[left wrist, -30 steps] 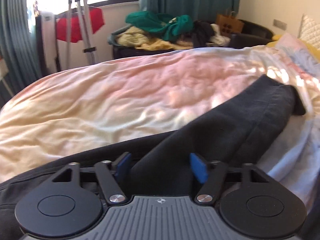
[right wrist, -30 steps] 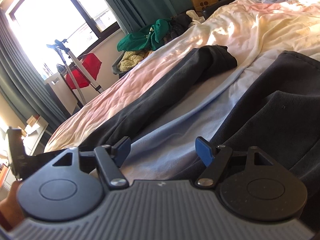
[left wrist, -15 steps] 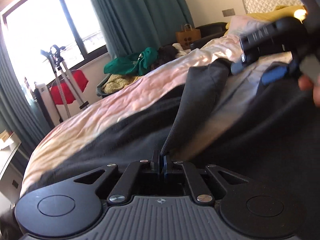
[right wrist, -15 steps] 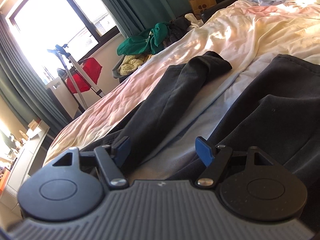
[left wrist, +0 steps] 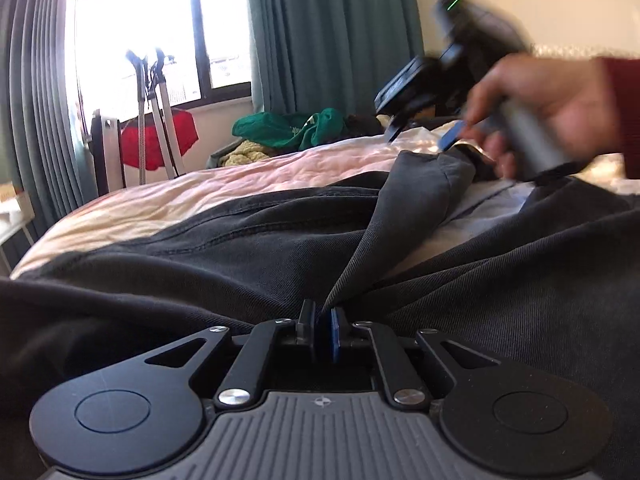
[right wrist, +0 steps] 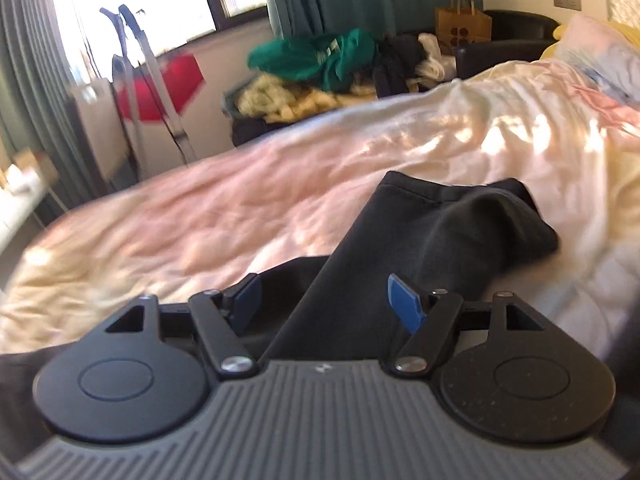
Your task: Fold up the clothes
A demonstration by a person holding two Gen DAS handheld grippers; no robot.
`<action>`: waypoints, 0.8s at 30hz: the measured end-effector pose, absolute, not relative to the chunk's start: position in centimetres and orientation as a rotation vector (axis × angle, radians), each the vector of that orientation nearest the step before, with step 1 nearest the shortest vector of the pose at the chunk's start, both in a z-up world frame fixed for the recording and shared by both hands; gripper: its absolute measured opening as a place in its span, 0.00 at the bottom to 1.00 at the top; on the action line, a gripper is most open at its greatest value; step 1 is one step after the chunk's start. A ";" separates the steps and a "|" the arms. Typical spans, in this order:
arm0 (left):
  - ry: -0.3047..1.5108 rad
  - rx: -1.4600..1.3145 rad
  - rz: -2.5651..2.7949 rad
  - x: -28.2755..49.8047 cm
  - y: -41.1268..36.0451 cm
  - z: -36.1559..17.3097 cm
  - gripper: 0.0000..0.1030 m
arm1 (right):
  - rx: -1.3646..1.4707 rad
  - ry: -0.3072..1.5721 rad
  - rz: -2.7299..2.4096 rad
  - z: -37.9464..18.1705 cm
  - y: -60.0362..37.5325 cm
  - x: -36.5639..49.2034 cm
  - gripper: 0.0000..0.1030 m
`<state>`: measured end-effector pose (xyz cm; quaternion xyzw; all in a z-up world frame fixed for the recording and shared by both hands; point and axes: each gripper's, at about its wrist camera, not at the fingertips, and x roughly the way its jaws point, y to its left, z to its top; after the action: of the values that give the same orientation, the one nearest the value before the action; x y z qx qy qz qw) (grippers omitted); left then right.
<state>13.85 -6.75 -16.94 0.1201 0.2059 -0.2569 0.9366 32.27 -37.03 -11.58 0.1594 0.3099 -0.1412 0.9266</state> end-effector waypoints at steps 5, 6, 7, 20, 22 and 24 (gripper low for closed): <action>0.457 0.129 -0.563 14.8 -5.3 -17.2 0.08 | 0.220 0.724 -0.441 -15.6 -39.2 40.0 0.62; 0.466 0.103 -0.569 15.0 -5.0 -17.2 0.08 | 0.185 0.735 -0.472 -16.1 -39.4 40.7 0.61; 0.475 0.077 -0.576 15.2 -4.7 -17.1 0.08 | 0.169 0.736 -0.490 -16.3 -39.7 40.9 0.54; 0.353 -0.007 -0.567 14.4 -4.5 -12.3 0.04 | 0.405 0.229 -0.298 -1.1 -44.3 34.1 0.05; 0.338 0.013 -0.574 13.9 -5.2 -11.7 0.00 | 0.423 0.122 -0.309 0.3 -46.2 30.0 0.05; 0.348 0.047 -0.595 13.5 -6.1 -11.6 0.00 | 0.463 0.118 -0.369 -1.2 -49.4 26.4 0.05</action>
<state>13.50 -6.09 -11.65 0.0233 0.1704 -0.2915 0.9410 26.37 -49.38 -1.24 0.2279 0.0579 -0.1818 0.9548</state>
